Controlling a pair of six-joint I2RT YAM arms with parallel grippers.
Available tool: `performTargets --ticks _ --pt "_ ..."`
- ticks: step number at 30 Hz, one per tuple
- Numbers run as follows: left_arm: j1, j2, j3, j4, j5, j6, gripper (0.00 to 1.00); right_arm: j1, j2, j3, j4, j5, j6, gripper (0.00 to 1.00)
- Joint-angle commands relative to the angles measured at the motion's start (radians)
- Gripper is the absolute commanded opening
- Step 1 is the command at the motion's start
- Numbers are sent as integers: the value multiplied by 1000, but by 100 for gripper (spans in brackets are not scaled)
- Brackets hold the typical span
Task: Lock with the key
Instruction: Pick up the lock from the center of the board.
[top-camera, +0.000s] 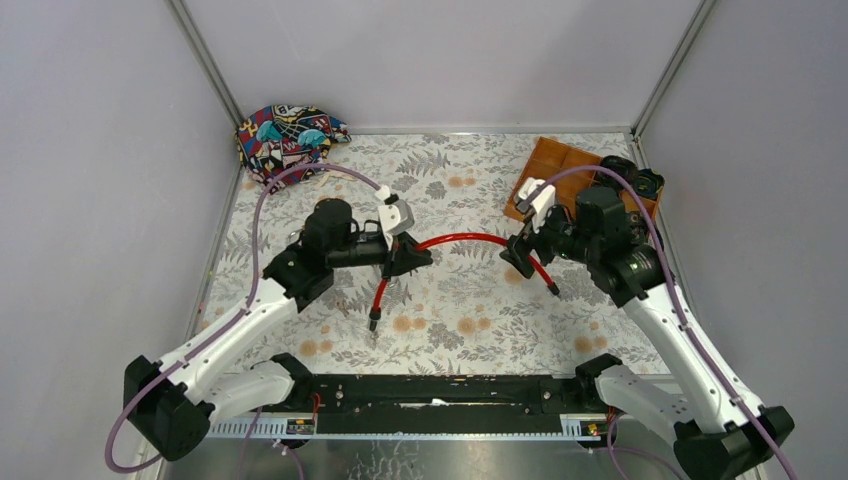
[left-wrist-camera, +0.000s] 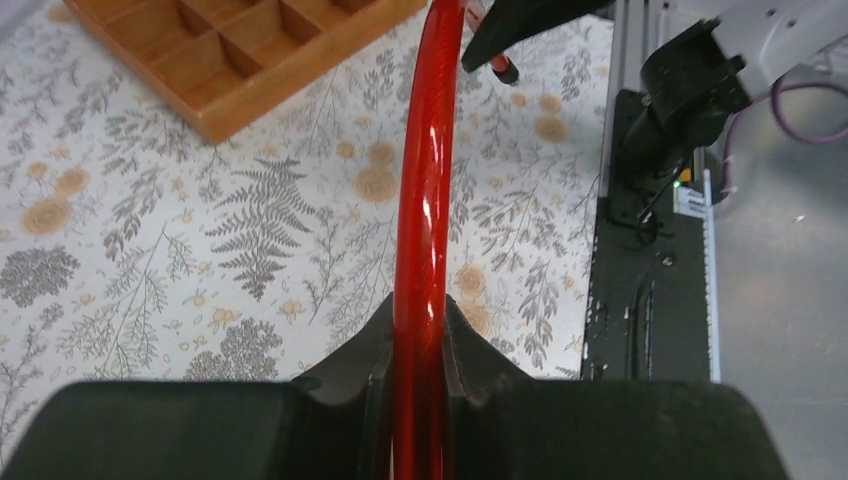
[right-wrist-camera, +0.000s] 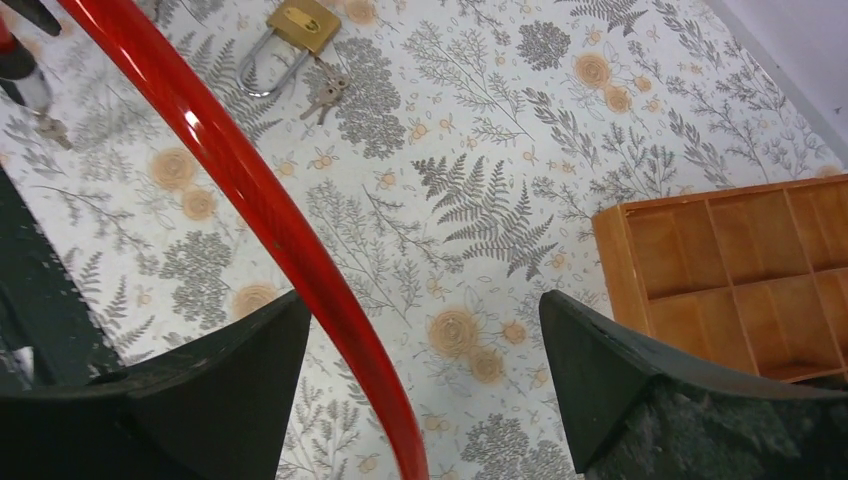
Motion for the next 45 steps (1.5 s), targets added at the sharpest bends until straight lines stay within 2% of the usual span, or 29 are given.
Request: performTargets --ticks 1,5,8,12,14,16,20,21,24,25,27,30,33,36,40,42,45 --pt "10 -66 61 72 50 -85 0 -8 -66 -5 -12 -51 122 87" --pt "13 -99 74 48 75 -91 0 -8 -141 -29 20 -31 173 72" --pt "13 -125 68 55 81 -132 0 -8 -168 -25 16 -25 199 57" --pt "13 -148 34 220 94 -262 0 -8 -152 -30 0 -68 233 60" --pt "15 -156 -2 319 79 -353 0 -8 -138 -19 -7 -65 246 55" --pt "15 -161 -22 336 77 -377 0 -8 -134 -11 0 -59 266 43" --pt "18 -176 -23 332 68 -391 0 -8 -132 2 19 -54 302 4" --pt "20 -179 -28 346 66 -405 0 -9 -129 2 24 -51 317 0" --pt "35 -191 -68 408 53 -457 0 -8 -115 7 88 -78 405 0" --pt "42 -196 -81 417 37 -471 4 -8 -115 11 129 -89 438 0" --pt "66 -206 -104 413 -3 -475 31 -8 -125 26 213 -88 496 0" --pt "95 -222 -125 382 -57 -411 51 -8 -155 54 298 -60 503 0" --pt "116 -236 -122 329 -75 -298 68 -8 -168 96 290 -20 467 0" --pt "145 -251 -73 188 -69 -148 77 -8 -154 150 208 26 403 0" --pt "164 -253 -27 -42 -83 77 82 -8 -140 200 146 42 392 0" --pt "165 -247 -56 -70 -123 100 82 -8 -142 216 148 67 407 0" --pt "165 -222 -111 -28 -160 94 82 -8 -133 245 147 114 435 0"
